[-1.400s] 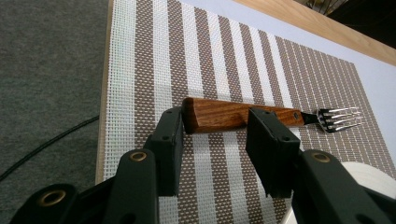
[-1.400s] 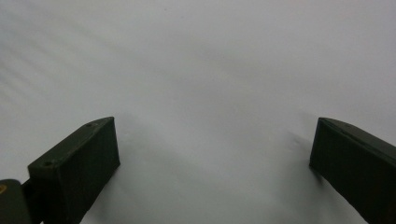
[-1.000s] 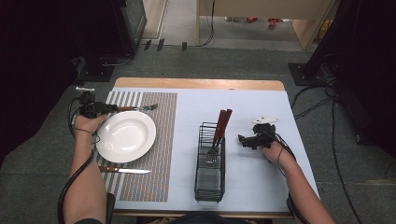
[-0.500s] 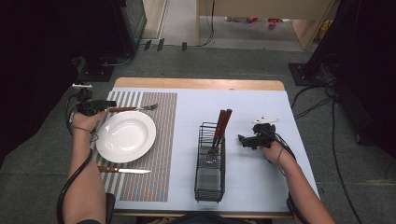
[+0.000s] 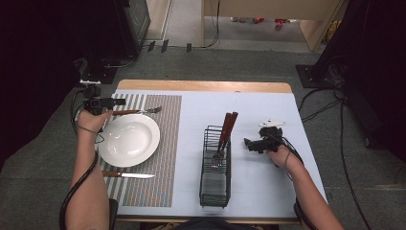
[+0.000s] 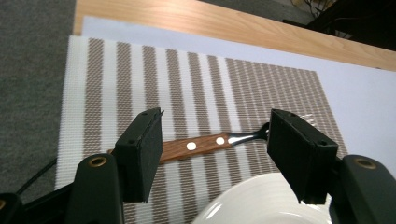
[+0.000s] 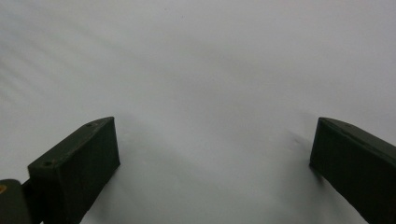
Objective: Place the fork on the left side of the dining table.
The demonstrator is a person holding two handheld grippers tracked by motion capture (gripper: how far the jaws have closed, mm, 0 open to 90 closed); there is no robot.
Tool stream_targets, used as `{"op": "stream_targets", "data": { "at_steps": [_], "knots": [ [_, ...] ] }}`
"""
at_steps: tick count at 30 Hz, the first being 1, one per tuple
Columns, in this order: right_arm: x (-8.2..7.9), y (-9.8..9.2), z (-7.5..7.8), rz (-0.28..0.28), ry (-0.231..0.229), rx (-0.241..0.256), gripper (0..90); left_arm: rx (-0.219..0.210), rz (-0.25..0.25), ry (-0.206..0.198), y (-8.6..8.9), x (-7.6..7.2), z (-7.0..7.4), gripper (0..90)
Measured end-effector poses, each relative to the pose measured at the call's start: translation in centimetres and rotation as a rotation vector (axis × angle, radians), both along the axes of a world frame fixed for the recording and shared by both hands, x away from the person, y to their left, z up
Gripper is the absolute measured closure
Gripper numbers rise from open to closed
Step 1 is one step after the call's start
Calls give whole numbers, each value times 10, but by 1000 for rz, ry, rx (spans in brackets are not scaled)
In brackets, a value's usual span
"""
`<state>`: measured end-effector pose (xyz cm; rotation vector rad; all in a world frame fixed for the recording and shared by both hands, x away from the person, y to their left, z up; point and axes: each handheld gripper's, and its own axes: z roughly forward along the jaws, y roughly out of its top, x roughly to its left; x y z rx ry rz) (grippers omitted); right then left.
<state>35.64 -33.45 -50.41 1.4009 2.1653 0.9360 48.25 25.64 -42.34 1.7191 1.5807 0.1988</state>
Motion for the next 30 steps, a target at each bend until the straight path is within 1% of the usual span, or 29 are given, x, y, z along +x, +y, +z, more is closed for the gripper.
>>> {"op": "stream_targets", "data": {
  "at_steps": [5,6,7,9,14,15,16,19,20,23,26,27,29,30],
  "knots": [
    [0,0,0,2,-1,0,8,25,-35,2,-15,-2,4,363],
    [0,0,0,2,0,1,8,25,-35,2,-15,-2,4,363],
    [0,0,0,0,2,2,8,27,-45,-1,-20,-3,7,362],
    [0,0,0,1,0,1,8,21,-52,-5,-25,-4,9,359],
    [0,0,0,2,0,1,8,12,-61,-14,-33,-8,12,357],
    [0,0,0,2,1,1,8,13,-64,-16,-35,-9,13,357],
    [0,0,0,2,1,2,8,20,-81,-22,-42,-10,15,356],
    [0,0,0,2,1,2,8,28,-99,-28,-51,-11,16,355],
    [0,0,0,2,1,2,8,28,-99,-28,-51,-11,16,353],
    [0,0,0,2,1,2,8,37,-114,-29,-62,-13,18,344],
    [0,0,0,1,1,2,8,32,-111,-30,-69,-14,19,318],
    [0,0,0,1,1,2,8,32,-111,-30,-69,-14,19,318],
    [0,0,0,3,1,0,8,37,-124,-36,-77,-17,21,315],
    [0,0,0,2,1,1,8,37,-124,-36,-77,-17,21,315]
  ]
}}
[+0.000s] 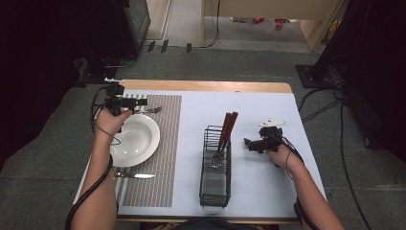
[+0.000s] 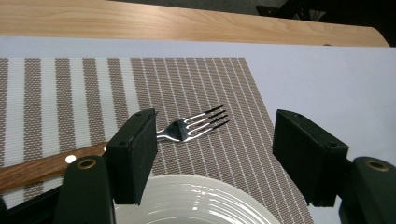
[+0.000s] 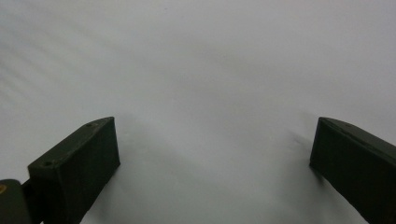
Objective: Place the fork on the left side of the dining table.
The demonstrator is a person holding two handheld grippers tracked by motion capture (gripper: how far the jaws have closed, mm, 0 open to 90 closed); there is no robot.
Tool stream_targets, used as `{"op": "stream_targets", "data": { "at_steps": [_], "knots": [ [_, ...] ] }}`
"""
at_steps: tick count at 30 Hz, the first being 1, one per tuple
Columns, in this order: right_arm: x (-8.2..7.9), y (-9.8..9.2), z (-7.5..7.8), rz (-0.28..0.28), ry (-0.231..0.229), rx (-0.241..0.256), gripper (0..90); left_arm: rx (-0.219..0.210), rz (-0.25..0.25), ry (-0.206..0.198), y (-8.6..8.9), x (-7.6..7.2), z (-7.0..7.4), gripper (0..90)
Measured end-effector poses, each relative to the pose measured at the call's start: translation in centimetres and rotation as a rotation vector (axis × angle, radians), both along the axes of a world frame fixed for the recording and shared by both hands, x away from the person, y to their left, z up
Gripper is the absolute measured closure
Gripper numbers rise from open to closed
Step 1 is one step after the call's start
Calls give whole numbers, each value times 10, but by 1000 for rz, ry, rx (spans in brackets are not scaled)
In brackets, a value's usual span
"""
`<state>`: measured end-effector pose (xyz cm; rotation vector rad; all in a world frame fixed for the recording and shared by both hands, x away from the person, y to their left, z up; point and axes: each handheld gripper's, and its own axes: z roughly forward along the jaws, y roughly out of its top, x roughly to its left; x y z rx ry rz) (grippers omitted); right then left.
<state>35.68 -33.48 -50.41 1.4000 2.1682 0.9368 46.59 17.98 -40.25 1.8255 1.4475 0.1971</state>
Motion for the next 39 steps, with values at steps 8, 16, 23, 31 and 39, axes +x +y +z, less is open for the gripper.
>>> {"op": "stream_targets", "data": {
  "at_steps": [8,16,23,31,39],
  "knots": [
    [0,0,0,1,1,0,7,32,-71,-24,-30,-9,-1,315],
    [0,0,0,1,3,1,7,36,-142,-88,-61,-20,-3,308],
    [0,0,0,1,3,0,7,56,-197,-96,-83,-28,-12,304],
    [0,0,0,1,3,-1,7,83,-266,-104,-109,-35,-22,294],
    [0,0,0,1,3,0,7,123,-329,-80,-132,-39,-39,257]
  ]
}}
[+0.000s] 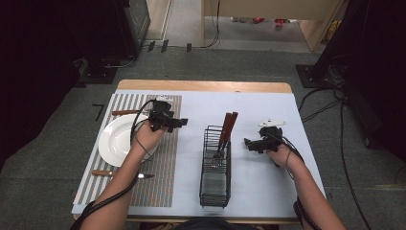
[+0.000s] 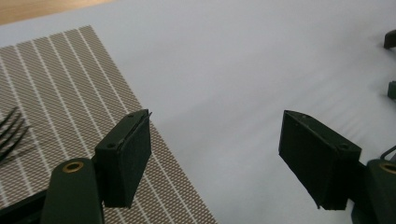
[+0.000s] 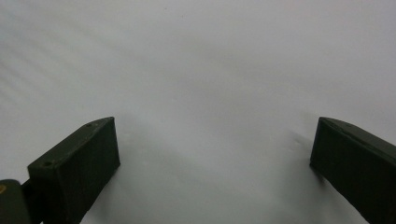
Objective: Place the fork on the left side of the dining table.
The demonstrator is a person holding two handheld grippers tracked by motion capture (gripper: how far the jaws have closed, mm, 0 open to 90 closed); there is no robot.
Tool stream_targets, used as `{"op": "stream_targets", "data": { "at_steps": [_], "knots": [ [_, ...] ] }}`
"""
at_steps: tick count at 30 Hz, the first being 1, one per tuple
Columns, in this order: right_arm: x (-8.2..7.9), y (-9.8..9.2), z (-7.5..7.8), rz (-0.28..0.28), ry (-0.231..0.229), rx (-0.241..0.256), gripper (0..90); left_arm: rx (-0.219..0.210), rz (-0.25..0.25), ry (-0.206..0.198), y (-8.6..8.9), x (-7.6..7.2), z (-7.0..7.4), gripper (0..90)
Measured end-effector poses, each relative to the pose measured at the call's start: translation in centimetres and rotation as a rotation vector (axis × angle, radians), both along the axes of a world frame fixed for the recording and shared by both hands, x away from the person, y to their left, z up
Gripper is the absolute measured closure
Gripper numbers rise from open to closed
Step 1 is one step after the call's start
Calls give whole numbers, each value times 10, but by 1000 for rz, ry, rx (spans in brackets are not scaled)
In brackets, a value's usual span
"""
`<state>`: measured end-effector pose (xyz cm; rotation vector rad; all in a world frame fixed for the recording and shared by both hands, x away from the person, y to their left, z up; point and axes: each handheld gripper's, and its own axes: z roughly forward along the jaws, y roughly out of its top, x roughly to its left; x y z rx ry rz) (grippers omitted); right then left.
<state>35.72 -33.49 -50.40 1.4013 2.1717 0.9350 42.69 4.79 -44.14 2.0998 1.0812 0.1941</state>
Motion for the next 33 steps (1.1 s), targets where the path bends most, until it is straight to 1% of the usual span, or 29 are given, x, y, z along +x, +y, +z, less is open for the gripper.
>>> {"op": "stream_targets", "data": {
  "at_steps": [3,5,9,10,11,13,16,21,22,23,24,26,27,30,33],
  "knots": [
    [0,0,0,0,0,0,7,19,-13,-4,-8,-2,-4,250],
    [0,0,0,0,-1,0,7,22,-15,-6,-13,-3,-7,242],
    [0,0,0,0,0,0,7,36,-38,-3,-24,-6,-14,227],
    [0,0,0,0,0,0,7,36,-38,-3,-24,-6,-14,227],
    [0,0,0,2,-3,-1,7,61,-49,-11,-29,-7,-18,227],
    [0,0,0,3,-2,-1,7,67,-51,-11,-31,-8,-21,227],
    [0,0,0,2,-3,-1,7,96,-57,1,-37,-9,-28,227],
    [0,0,0,3,-3,-1,7,109,-67,11,-42,-11,-32,224],
    [0,0,0,3,-2,-1,7,119,-70,13,-45,-12,-35,223],
    [0,0,0,3,-2,-1,7,119,-70,13,-45,-12,-35,223],
    [0,0,0,3,-2,-1,7,133,-77,25,-47,-12,-37,223],
    [0,0,0,3,-3,-1,7,141,-75,27,-49,-13,-39,214],
    [0,0,0,3,-3,-1,7,145,-80,17,-51,-14,-40,196],
    [0,0,0,1,0,0,7,150,-75,7,-53,-14,-41,192],
    [0,0,0,1,0,0,7,165,-88,-6,-56,-16,-42,154]
  ]
}}
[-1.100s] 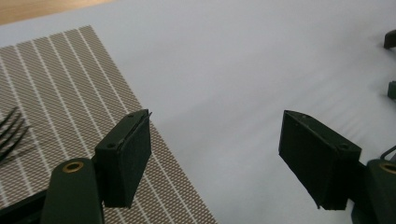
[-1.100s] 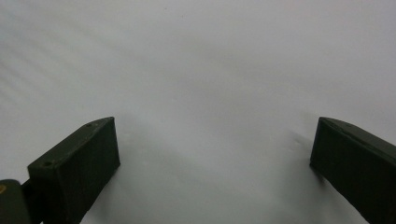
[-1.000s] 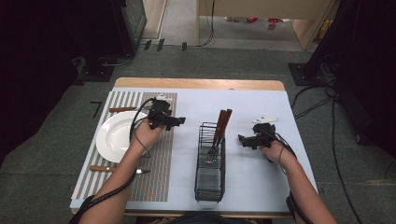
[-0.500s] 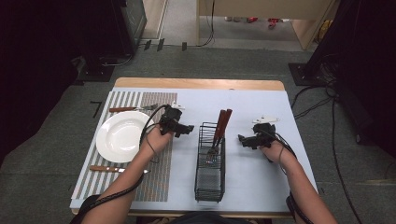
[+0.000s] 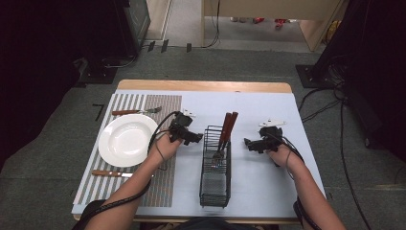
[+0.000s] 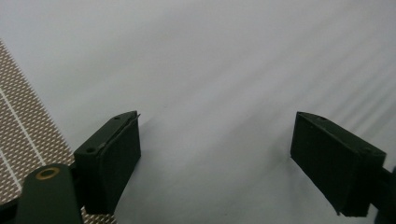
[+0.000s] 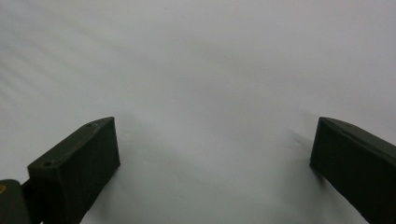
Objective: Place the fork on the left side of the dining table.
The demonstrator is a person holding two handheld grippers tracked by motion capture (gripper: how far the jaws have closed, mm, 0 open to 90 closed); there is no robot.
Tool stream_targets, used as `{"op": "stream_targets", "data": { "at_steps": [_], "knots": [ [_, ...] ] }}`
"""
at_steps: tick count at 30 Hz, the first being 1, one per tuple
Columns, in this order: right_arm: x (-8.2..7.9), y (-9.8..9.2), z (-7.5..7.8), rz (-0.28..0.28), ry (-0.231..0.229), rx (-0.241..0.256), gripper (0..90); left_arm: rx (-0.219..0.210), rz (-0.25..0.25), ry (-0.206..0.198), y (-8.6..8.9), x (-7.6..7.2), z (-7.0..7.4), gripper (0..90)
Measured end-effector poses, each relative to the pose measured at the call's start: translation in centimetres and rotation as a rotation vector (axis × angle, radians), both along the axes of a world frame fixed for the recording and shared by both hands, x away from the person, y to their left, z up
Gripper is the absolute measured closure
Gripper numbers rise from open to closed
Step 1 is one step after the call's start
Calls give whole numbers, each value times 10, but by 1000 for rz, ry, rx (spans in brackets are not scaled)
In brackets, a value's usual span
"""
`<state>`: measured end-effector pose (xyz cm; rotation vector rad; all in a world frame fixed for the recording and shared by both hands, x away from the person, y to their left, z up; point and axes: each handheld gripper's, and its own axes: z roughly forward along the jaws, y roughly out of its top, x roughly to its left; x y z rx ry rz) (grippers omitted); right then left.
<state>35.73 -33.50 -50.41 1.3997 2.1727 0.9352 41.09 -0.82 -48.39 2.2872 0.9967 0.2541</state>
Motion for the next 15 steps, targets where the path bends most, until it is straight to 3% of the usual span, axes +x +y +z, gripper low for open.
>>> {"op": "stream_targets", "data": {
  "at_steps": [15],
  "knots": [
    [0,0,0,0,0,0,7,-18,-12,14,1,1,-1,119]
  ]
}}
